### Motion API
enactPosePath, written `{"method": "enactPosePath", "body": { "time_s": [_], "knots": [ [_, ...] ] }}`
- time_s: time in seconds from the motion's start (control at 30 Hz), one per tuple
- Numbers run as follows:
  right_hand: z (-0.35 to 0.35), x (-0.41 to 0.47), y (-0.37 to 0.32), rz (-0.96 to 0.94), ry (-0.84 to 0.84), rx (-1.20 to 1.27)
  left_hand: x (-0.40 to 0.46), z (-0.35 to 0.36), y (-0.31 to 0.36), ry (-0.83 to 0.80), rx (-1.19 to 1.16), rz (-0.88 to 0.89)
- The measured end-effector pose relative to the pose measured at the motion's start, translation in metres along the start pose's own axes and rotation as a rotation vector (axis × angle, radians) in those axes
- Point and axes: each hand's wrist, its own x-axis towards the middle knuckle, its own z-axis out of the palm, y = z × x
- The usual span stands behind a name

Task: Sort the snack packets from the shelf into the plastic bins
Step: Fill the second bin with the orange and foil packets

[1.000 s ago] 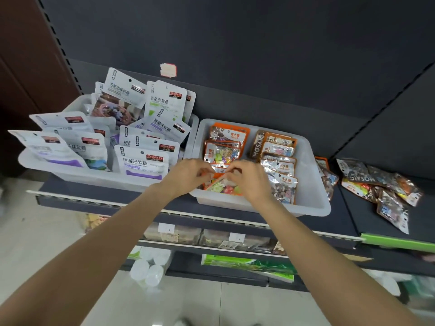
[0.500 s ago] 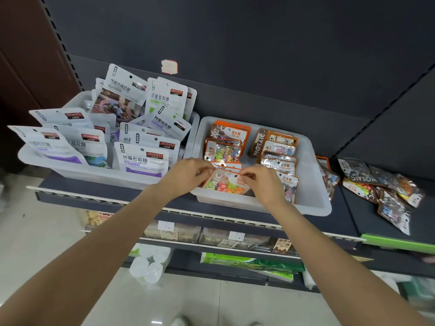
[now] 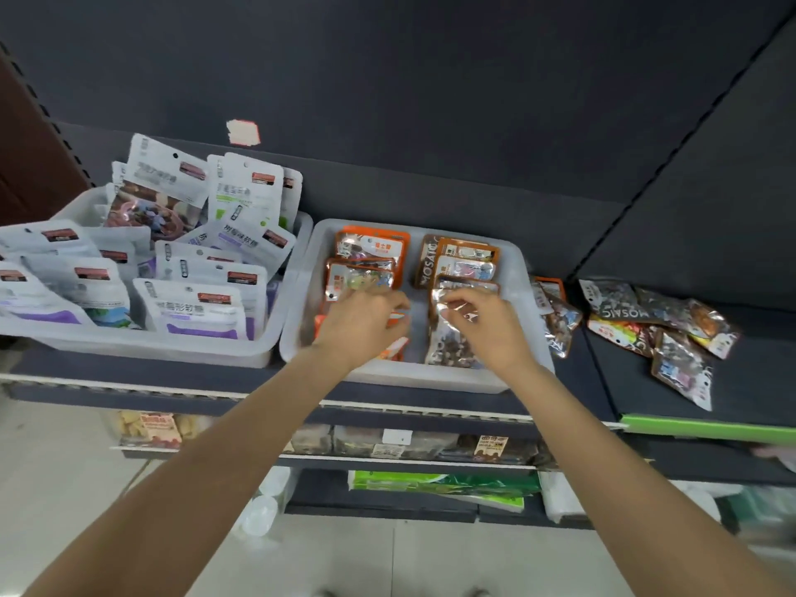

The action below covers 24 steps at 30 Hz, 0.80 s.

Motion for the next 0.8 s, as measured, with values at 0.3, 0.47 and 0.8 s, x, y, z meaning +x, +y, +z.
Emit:
{"method": "enactPosePath", "body": {
  "time_s": [0.3,0.47,0.8],
  "knots": [
    [-0.132,-0.038,0.164,0.163,0.155,-0.075,0.09,0.08,0.184,0.059,-0.074,0.14],
    [-0.188,-0.039,0.288,0.316,0.089,-0.199,0.152,0.154,0.271,-0.003,-0.155,0.074],
    [-0.206,0.008,0.41,0.338,-0.108,-0.328,0.226,0.258,0.299,-0.254,0.098,-0.027]
  ]
}}
